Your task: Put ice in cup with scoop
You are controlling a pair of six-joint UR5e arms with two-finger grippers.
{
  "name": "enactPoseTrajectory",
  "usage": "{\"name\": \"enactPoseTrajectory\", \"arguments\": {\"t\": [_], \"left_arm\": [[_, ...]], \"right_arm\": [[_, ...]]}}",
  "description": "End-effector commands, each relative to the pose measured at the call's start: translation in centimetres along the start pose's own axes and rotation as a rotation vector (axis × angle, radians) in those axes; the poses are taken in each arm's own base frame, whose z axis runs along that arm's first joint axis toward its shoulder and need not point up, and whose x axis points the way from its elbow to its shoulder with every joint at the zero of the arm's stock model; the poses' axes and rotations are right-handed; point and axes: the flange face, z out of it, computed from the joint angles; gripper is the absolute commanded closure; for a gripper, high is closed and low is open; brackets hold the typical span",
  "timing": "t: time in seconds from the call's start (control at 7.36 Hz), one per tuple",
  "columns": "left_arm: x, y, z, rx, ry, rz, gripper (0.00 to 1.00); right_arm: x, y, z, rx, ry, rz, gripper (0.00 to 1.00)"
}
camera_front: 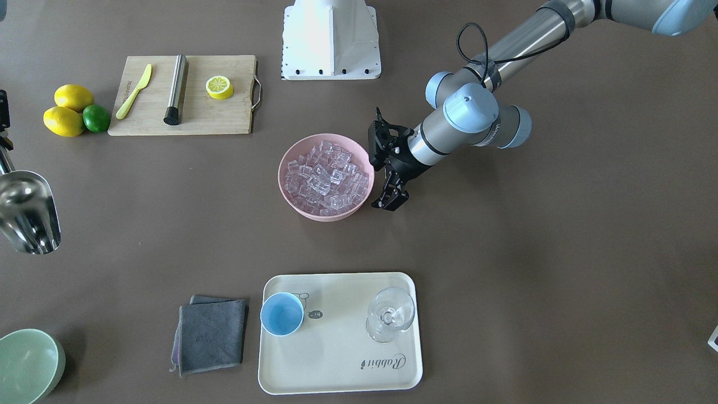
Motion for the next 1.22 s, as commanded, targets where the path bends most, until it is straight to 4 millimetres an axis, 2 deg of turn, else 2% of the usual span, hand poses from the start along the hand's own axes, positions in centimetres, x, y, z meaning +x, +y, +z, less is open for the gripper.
{"name": "enactPoseTrajectory", "arguments": {"t": [0.0, 0.14, 0.27, 0.41, 0.54, 0.68, 0.82, 0.95, 1.09], "left_arm": [[0.0, 0.0, 0.0, -0.001, 0.0, -0.002, 0.01], [-0.1, 0.0, -0.1, 0.0, -0.002, -0.002, 0.01], [-0.2, 0.1, -0.3, 0.0, -0.005, -0.003, 0.01], [-0.2, 0.4, -0.4, 0.001, -0.005, -0.003, 0.01], [-0.1, 0.6, -0.6, 0.001, -0.006, -0.005, 0.01], [-0.1, 0.6, -0.6, 0.001, -0.006, -0.005, 0.01], [-0.2, 0.6, -0.7, 0.002, -0.008, -0.005, 0.01], [-0.2, 0.6, -0.7, 0.002, -0.008, -0.005, 0.01], [-0.3, 0.6, -0.7, 0.0, -0.008, -0.005, 0.01]], "right_arm": [[-2.5, -4.8, -1.8, -0.011, -0.006, -0.275, 1.0], [-5.0, -7.9, -2.9, -0.04, -0.023, -0.371, 1.0], [-9.3, -10.8, -4.6, -0.093, -0.014, -0.413, 1.0], [-15.0, -12.9, -5.8, -0.162, 0.04, -0.484, 1.0], [-17.9, -14.0, -5.6, -0.194, 0.031, -0.518, 1.0], [-20.7, -14.6, -4.6, -0.209, 0.056, -0.579, 1.0], [-24.1, -16.0, -4.8, -0.278, 0.09, -0.618, 1.0], [-27.1, -18.2, -5.3, -0.343, 0.095, -0.63, 1.0], [-29.0, -20.5, -4.0, -0.408, 0.103, -0.633, 1.0]]}}
